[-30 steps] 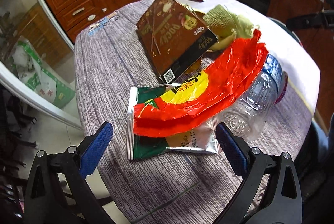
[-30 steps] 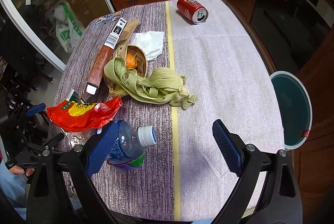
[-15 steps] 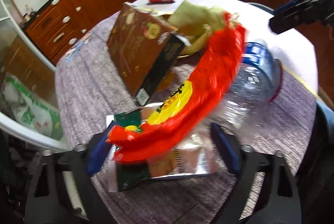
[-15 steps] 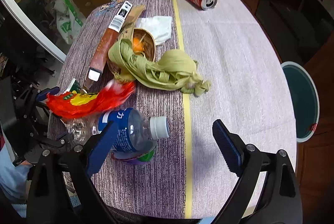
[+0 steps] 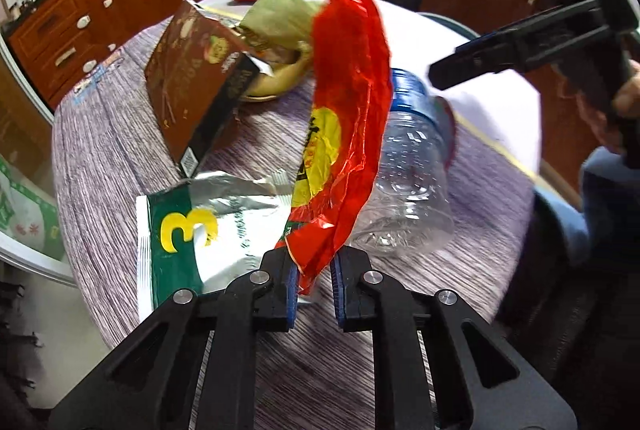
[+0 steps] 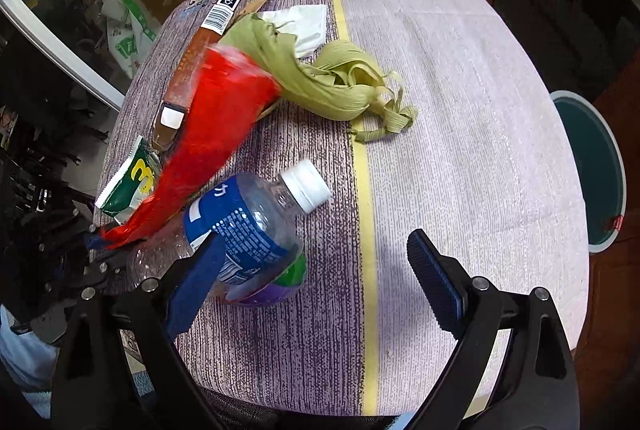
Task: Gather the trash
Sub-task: 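Grasp the red plastic bag with the left tool and lift it, then grasp the green-and-silver snack packet with the right tool while the left tool holds the bag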
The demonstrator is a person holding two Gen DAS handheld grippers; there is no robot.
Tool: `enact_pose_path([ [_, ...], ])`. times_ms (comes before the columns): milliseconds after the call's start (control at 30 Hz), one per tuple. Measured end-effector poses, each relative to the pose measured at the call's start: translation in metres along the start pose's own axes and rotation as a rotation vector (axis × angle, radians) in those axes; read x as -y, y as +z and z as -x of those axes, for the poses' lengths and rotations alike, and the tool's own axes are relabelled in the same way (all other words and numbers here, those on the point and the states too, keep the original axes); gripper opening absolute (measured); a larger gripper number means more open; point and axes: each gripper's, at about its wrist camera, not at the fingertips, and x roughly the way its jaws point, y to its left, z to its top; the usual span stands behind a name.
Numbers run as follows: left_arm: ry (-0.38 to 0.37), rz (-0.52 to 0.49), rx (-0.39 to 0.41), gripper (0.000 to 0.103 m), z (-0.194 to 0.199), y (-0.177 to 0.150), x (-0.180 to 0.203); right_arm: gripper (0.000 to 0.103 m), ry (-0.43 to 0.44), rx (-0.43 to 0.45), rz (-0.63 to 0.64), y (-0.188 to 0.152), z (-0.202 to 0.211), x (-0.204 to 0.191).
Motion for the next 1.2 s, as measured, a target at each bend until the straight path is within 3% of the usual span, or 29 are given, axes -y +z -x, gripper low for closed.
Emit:
enact_pose_path([
  [167, 0.010, 0.045, -0.004, 0.016, 0.007, -0.004, -0.004, 0.088, 0.017, -0.011, -0.019, -0.002, -0.004, 0.003],
  [300, 0.056, 0.057, -0.022, 0.031, -0.001, 0.000, -0.011, 0.088, 0.033, -0.006, -0.008, -0.002, -0.003, -0.004],
  [367, 0.057, 0.047, -0.027, 0.033, -0.006, 0.003, -0.008, 0.088, 0.033, -0.001, 0.006, -0.002, -0.001, -0.008],
  [433, 0.050, 0.039, -0.019, 0.032, -0.007, 0.004, -0.004, 0.088, 0.031, 0.001, 0.010, -0.002, 0.000, -0.009],
  [500, 0.027, 0.037, 0.005, 0.011, -0.003, 0.006, 0.002, 0.088, 0.031, 0.003, 0.007, -0.002, 0.001, -0.009],
  [567, 0.013, 0.029, 0.053, 0.007, 0.010, 0.008, 0.008, 0.088, 0.029, 0.010, 0.006, -0.001, 0.004, -0.007],
  [867, -0.004, 0.154, 0.230, 0.005, 0.079, 0.010, -0.015, 0.088, 0.040, 0.029, 0.018, 0.003, 0.010, -0.017],
  [1200, 0.032, 0.336, 0.228, 0.005, 0.073, -0.021, -0.076, 0.088, 0.137, -0.034, 0.296, 0.014, -0.014, -0.123],
])
